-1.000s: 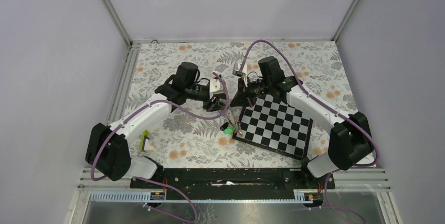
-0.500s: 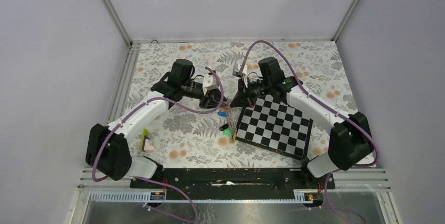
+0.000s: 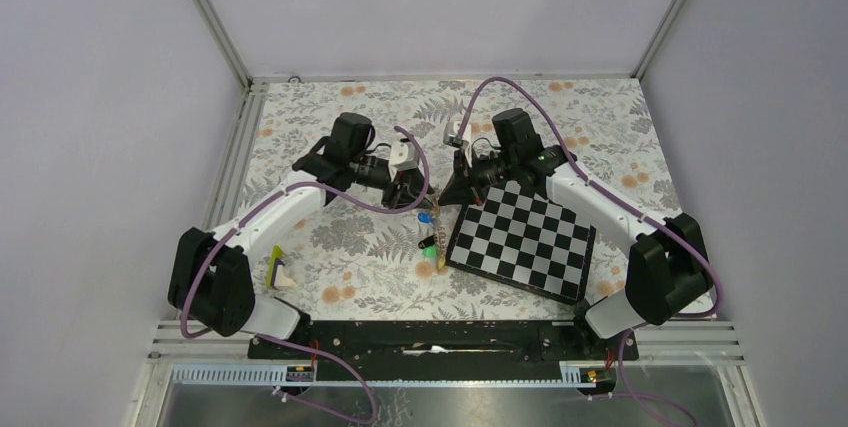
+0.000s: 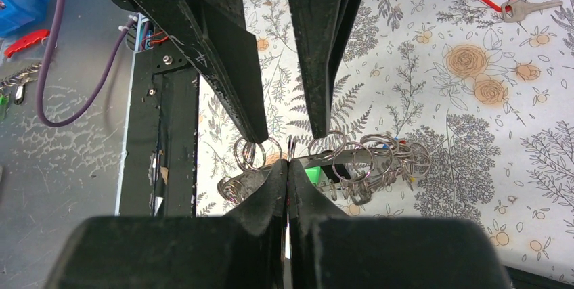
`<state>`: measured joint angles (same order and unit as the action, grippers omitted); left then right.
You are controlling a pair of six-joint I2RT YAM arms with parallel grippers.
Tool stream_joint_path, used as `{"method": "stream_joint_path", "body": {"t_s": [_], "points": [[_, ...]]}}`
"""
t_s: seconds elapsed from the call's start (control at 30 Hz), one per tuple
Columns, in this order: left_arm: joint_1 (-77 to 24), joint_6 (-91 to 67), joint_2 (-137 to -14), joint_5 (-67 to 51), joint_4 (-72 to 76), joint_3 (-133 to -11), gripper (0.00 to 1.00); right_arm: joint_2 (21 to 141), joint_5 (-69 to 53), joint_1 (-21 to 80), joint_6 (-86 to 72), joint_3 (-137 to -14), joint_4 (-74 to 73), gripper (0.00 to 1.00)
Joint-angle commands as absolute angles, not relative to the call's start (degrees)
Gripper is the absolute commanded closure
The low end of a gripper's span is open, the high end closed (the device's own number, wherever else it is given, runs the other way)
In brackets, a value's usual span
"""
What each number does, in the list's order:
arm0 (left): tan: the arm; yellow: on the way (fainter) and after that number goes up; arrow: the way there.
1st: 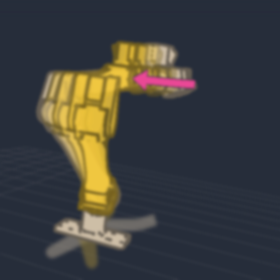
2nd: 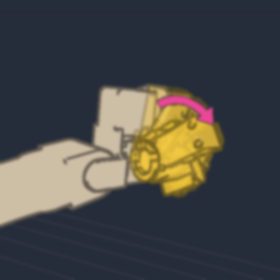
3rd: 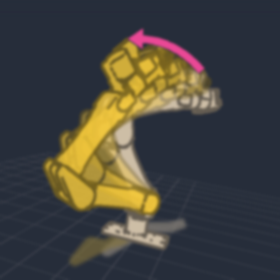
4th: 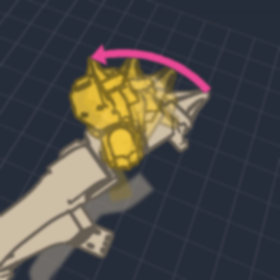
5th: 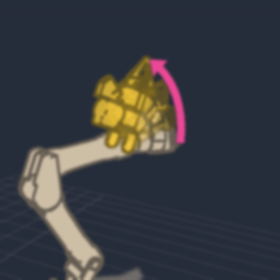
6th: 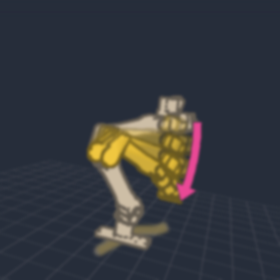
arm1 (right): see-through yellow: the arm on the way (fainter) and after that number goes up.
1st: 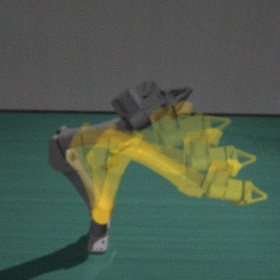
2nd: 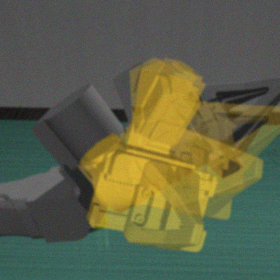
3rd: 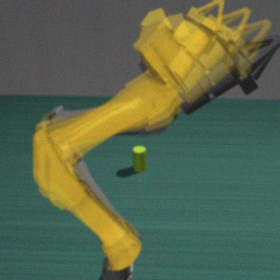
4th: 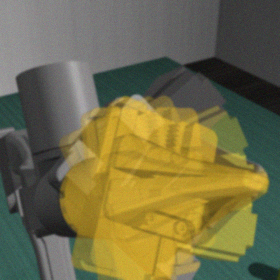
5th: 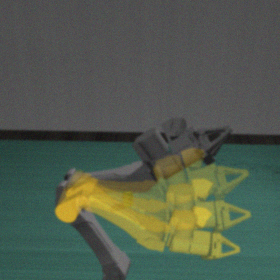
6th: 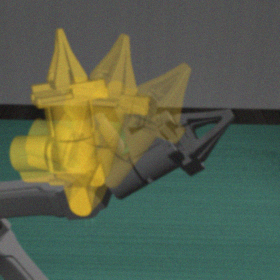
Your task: Put the keys on the keyring
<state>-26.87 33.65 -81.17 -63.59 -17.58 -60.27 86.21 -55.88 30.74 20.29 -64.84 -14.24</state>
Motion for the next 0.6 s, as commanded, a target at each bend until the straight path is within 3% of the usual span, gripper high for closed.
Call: {"method": "stream_joint_path", "body": {"t_s": [0.0,0.27,0.37,0.5,0.57], "points": [[-27.1,34.9,-81.9,-64.7,-16.7,-62.4,0.59,83.8,-59.0,30.6,20.0,-66.4,-11.1,1.00],[-27.8,35.0,-83.2,-65.1,-16.7,-61.8,0.70,83.5,-59.1,30.5,19.7,-66.6,-11.1,1.00],[-27.9,34.9,-83.3,-65.5,-16.8,-61.9,0.79,83.6,-59.0,30.6,19.8,-66.4,-11.1,1.00],[-27.9,34.5,-83.3,-65.7,-16.8,-62.3,1.00,83.7,-58.6,30.6,20.0,-66.2,-11.1,1.00],[-27.9,33.6,-83.0,-65.1,-16.7,-62.4,1.00,83.7,-58.0,30.6,20.3,-66.1,-11.1,1.00]]}}
